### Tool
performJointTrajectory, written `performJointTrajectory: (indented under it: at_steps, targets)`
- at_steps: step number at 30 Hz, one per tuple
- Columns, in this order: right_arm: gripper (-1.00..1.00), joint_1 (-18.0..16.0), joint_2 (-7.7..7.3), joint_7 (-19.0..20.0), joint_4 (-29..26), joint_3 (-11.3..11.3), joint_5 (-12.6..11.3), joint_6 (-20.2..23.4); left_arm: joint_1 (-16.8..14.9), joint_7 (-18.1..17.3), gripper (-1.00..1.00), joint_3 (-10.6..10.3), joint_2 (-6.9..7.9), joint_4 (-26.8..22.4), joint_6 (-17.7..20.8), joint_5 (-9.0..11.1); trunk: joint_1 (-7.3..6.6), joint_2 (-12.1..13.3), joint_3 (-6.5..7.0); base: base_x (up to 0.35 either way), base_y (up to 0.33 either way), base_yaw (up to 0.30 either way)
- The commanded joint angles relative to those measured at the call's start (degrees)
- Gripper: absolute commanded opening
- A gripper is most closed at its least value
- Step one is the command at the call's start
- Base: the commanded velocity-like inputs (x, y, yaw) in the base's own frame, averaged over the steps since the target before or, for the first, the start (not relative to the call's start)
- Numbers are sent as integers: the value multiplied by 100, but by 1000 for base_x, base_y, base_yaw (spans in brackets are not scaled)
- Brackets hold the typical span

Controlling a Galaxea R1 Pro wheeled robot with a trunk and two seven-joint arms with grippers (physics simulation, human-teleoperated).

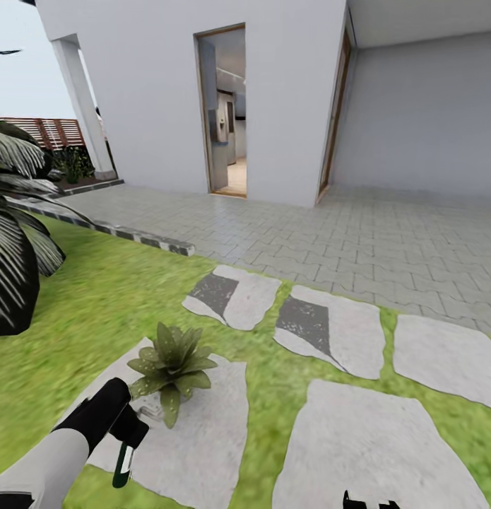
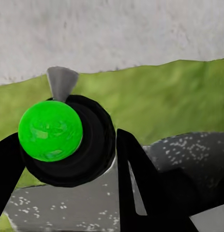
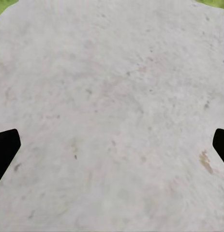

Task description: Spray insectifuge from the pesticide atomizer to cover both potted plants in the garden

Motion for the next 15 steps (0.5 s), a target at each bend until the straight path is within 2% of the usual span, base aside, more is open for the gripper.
performJointTrajectory:
  at_steps: [1,8,13,15]
  targets:
    - [100,-4,-1,-25,9,-40,61,-18,-2,36,-100,-28,4,-6,10,-38,0,-2,-5,63,-5,276]
    - [100,-4,-1,-25,9,-40,61,-18,-2,235,-100,-28,34,-4,10,-23,0,-2,-5,14,-1,277]
    - [100,-4,-1,-25,9,-40,61,-18,-2,271,-100,-31,-12,-17,10,-23,0,-2,-5,0,0,272]
    - [100,-4,-2,-25,9,-40,61,-18,-2,338,-100,-29,-31,-21,10,-17,0,-2,-5,0,0,116]
